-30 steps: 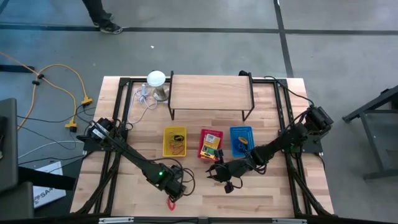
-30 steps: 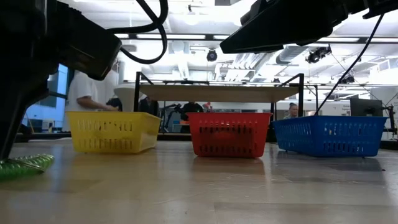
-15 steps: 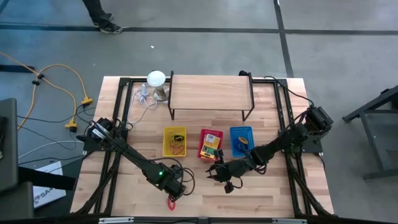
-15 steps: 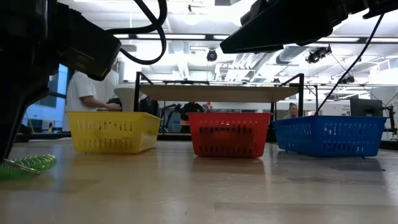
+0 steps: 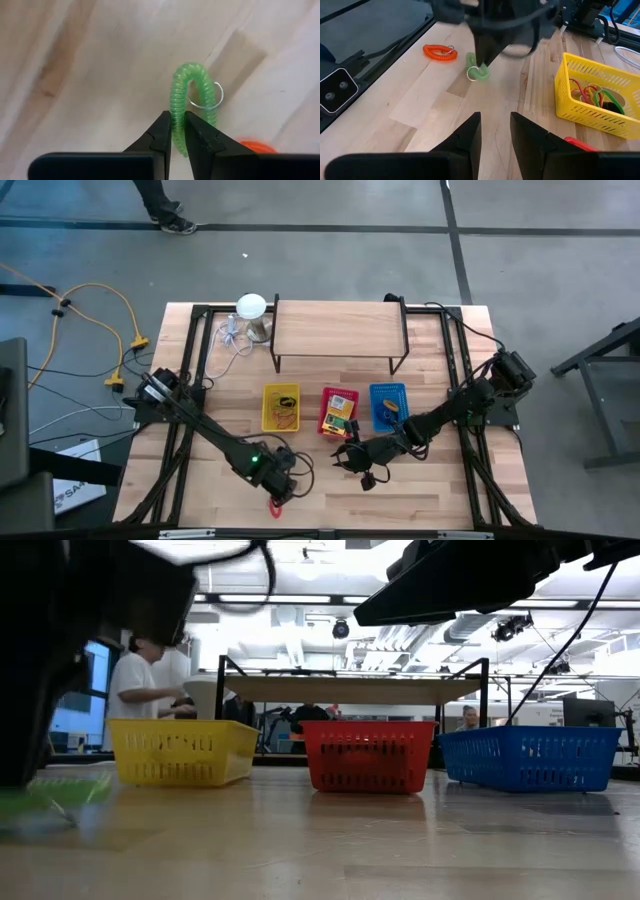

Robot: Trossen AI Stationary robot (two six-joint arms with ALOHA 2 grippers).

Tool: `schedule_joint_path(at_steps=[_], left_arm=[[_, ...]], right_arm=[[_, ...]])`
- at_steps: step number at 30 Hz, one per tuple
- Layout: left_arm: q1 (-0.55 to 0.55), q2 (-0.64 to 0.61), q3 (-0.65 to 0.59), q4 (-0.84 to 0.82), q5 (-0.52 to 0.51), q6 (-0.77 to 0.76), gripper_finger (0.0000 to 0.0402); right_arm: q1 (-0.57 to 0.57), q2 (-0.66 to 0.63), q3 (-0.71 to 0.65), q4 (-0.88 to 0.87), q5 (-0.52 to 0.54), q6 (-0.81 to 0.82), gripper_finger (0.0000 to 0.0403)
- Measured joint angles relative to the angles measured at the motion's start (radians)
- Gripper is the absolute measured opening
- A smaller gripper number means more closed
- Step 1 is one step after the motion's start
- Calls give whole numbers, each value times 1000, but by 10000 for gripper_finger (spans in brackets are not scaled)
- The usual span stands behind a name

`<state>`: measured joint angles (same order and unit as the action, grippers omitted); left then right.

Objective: Pick & Place Office Desk Supplies
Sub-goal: Put the green spiral keychain into the blue bin

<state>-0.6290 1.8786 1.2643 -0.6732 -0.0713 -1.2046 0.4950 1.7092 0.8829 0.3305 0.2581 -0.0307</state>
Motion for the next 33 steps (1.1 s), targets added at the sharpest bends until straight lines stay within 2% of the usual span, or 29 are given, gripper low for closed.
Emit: schedule_joint_path(at_steps=[8, 19, 25, 33], left_arm=[[-28, -102, 2, -15, -144, 59, 37], [-69, -225, 2, 2, -436, 232, 37], [-61, -253, 3, 29, -445, 292, 37], [-61, -254, 3, 30, -447, 300, 37]], right_arm=[[0, 0, 0, 0, 0, 0, 91], [0, 0, 0, 0, 0, 0, 91], [0, 0, 0, 0, 0, 0, 91], [0, 0, 0, 0, 0, 0, 91]])
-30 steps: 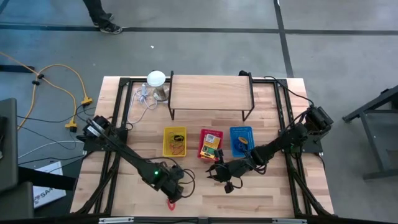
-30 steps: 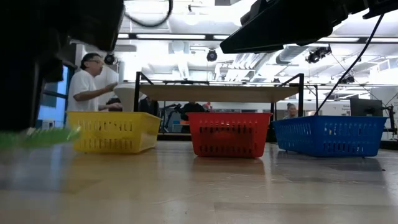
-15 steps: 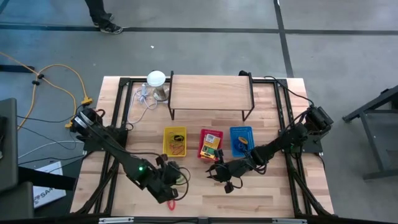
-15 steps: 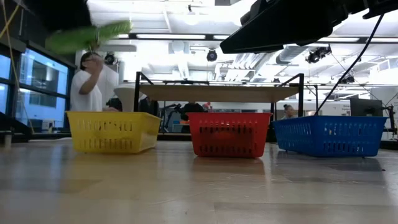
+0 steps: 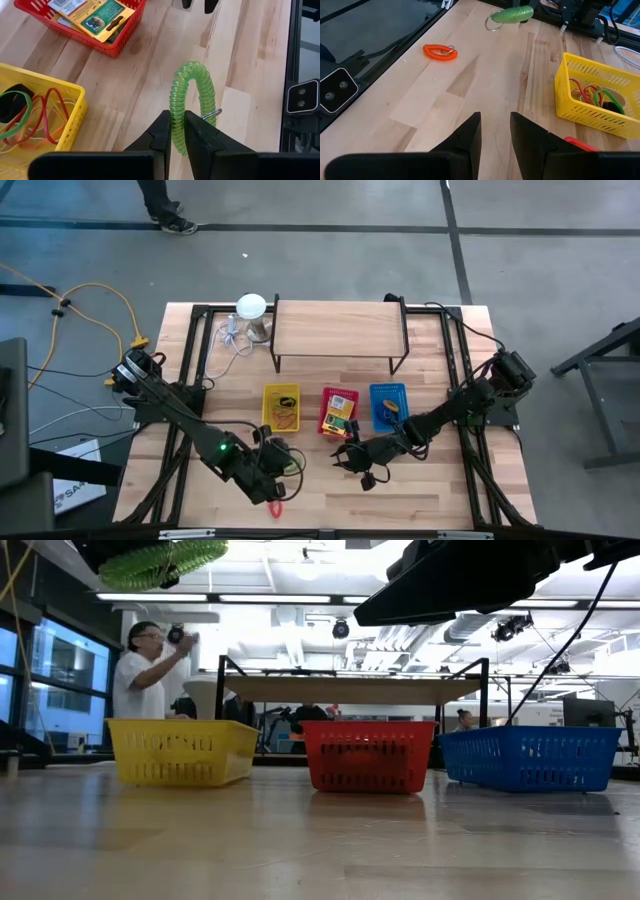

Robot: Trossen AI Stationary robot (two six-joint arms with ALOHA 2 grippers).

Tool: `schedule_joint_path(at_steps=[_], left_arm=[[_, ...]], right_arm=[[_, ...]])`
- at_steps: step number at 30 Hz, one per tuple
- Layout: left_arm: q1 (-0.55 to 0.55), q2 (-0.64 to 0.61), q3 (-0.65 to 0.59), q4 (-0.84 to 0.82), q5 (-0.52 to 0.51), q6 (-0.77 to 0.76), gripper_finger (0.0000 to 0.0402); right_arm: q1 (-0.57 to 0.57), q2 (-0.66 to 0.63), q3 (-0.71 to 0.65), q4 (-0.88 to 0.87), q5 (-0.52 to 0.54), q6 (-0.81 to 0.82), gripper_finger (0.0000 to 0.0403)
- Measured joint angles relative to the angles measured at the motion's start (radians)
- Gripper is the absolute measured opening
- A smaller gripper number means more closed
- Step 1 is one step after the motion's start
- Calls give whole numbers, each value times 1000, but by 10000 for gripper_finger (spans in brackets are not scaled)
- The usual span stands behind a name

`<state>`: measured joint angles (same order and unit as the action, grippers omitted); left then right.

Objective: Pick & Place Office Desk Supplies
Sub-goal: Put the green spiral keychain into the blue bin

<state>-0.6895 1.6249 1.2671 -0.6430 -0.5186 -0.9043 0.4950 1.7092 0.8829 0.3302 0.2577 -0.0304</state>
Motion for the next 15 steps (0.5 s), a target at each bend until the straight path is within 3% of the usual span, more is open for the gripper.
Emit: schedule_joint_path(at_steps=[15], left_arm=[[38, 0, 1, 7, 5, 20, 37]], right_arm=[[-4, 0, 0, 2, 0, 0, 91]])
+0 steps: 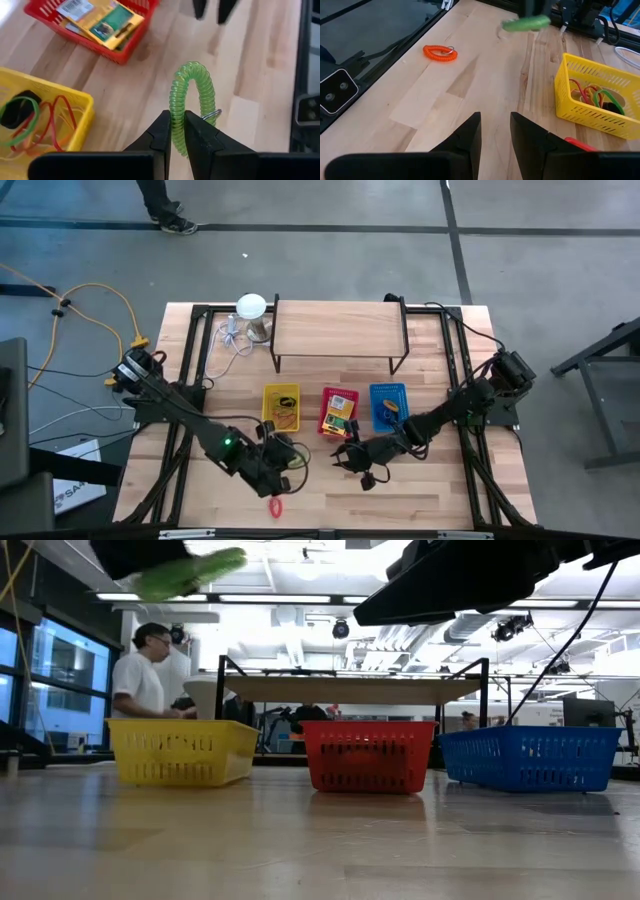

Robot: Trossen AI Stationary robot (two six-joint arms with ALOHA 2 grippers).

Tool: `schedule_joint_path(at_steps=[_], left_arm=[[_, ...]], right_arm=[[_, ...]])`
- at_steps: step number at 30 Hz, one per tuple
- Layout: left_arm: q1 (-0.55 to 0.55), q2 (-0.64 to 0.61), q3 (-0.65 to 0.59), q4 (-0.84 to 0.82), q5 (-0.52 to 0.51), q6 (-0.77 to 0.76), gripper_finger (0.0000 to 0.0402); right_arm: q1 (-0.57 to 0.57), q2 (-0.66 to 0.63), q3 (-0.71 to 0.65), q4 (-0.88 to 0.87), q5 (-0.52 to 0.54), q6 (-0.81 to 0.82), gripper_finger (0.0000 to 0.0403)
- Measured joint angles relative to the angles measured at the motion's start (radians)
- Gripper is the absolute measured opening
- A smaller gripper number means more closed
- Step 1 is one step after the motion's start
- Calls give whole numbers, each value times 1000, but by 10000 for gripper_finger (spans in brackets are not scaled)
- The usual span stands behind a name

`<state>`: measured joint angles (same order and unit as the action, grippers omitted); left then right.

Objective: Pick & Place Office Desk Supplies
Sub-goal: Put the green spiral keychain into the blue bin

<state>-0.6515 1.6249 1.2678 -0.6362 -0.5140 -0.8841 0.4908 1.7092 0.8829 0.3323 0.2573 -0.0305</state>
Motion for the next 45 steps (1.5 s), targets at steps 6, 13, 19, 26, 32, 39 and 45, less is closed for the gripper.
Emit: schedule_joint_path(at_steps=[6, 13, 19, 26, 32, 39, 45], left_arm=[[58, 0, 0, 81, 19, 116, 37], [99, 0, 0, 129, 39, 189, 37], [100, 0, 0, 129, 41, 206, 37], [99, -1, 0, 129, 42, 206, 37], [95, -1, 0, 128, 42, 222, 37], [94, -1, 0, 128, 44, 226, 37], [94, -1, 0, 127, 44, 233, 37]], right_arm=[[-2, 0, 0, 1, -3, 0, 91], [-2, 0, 0, 1, -3, 8, 91], [-2, 0, 0, 2, -6, 121, 91], [-2, 0, 0, 14, -4, 344, 91], [-16, 0, -1, 125, 32, 559, 91], [-29, 0, -1, 175, 84, 703, 91], [-26, 0, -1, 174, 84, 726, 91]])
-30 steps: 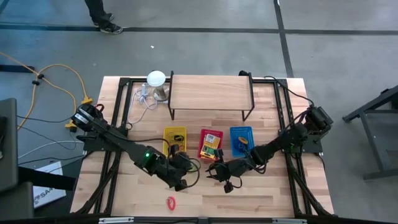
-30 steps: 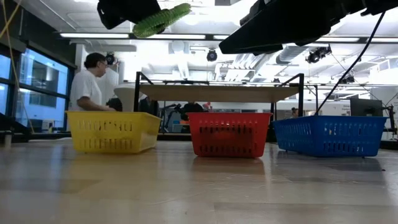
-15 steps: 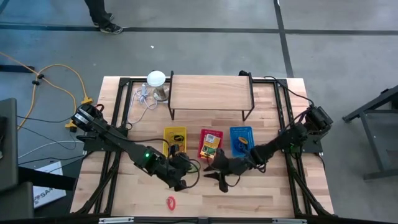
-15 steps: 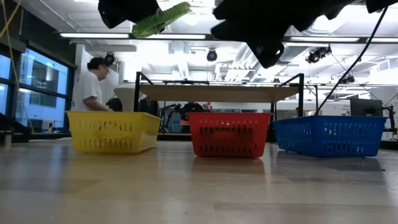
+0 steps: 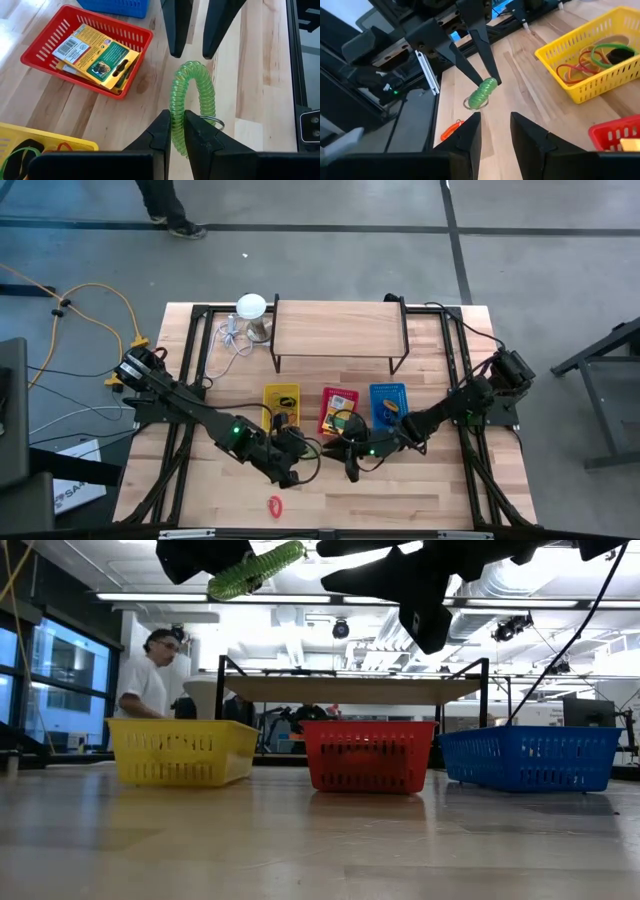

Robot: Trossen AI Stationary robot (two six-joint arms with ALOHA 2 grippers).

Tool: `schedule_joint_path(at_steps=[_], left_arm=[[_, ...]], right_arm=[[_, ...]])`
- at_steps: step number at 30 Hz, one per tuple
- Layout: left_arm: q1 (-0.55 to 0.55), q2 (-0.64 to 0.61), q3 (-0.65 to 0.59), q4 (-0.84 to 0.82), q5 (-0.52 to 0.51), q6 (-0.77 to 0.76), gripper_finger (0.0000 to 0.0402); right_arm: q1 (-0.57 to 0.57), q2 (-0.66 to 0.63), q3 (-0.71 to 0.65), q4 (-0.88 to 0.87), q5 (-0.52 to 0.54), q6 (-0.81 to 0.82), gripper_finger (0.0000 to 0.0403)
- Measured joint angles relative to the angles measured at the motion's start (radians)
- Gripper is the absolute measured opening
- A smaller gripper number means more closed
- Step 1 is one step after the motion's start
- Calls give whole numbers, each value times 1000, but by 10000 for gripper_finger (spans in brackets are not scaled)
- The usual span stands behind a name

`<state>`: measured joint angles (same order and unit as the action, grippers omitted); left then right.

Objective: Pick & Place Office Desk Supplies
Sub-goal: Put the green spiral keychain into the blue bin

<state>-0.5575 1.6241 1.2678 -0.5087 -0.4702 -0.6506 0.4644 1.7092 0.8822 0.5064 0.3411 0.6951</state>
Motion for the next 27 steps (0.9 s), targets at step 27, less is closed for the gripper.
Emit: schedule_joint_path(at_steps=[27], left_arm=[[4, 0, 0, -3, -8, 24, 37]], right_arm=[[-7, 0, 0, 59, 0, 176, 91]])
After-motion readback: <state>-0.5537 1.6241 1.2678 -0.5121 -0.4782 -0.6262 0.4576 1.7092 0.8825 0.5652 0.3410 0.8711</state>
